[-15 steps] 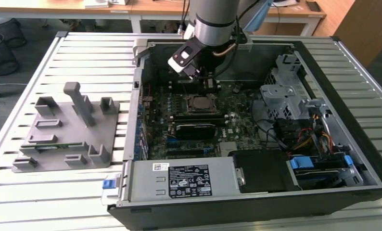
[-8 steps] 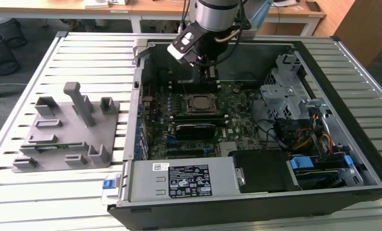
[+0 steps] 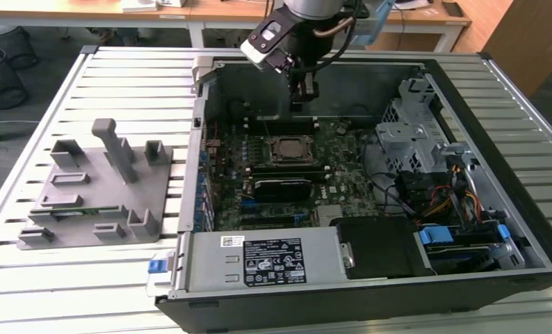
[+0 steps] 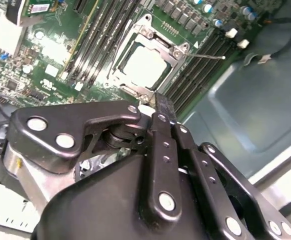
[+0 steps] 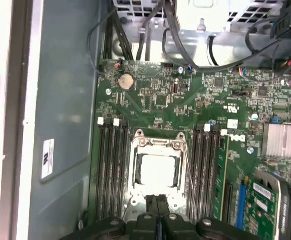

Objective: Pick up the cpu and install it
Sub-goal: 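Install the first cpu locking lever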

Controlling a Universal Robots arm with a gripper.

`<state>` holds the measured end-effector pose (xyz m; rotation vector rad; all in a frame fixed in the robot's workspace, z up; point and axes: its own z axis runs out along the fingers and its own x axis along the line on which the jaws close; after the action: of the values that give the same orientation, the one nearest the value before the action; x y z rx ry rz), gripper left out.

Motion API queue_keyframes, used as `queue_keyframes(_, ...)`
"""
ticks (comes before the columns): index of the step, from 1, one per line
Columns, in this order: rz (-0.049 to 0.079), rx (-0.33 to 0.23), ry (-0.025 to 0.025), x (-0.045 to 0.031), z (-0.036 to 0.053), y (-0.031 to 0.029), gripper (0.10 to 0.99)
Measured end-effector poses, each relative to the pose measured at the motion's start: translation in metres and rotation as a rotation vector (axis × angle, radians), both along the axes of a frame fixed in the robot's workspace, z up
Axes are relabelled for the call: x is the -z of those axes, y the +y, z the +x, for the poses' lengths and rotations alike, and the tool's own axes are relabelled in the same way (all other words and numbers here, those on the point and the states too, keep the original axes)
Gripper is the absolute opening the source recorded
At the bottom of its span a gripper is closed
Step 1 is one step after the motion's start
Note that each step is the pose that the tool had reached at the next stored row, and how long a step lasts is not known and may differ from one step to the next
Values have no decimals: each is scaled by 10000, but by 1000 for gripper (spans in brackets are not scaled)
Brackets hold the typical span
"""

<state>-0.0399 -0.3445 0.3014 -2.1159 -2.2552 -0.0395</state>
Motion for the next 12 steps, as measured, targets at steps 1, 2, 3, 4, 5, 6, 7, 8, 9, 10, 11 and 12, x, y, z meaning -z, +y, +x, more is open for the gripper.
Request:
queue_keyframes(1,1,-43,-2,1,-6,0,106)
queue_keyframes(2,-2,-178,0,1,-8,0,106)
queue_keyframes(3,-4,-358,-1,0,-8,0,106)
queue_keyframes(4,-3,-536,-1,0,-8,0,106)
queue_keyframes(5,-4,-717,-1,0,-8,0,106)
queue_keyframes(6,-6,-896,0,0,-8,0,106)
queue_keyframes(7,-5,-1082,-1,1,-8,0,106)
queue_keyframes(8,-5,-1261,-1,1,-8,0,106)
queue_keyframes(9,-5,-1452,0,1,-8,0,106)
queue_keyframes(10,-6,-1639,0,1,-8,0,106)
queue_keyframes(11,-5,-1817,-1,1,-8,0,106)
queue_keyframes(12,-5,-1998,-1,1,-8,0,106)
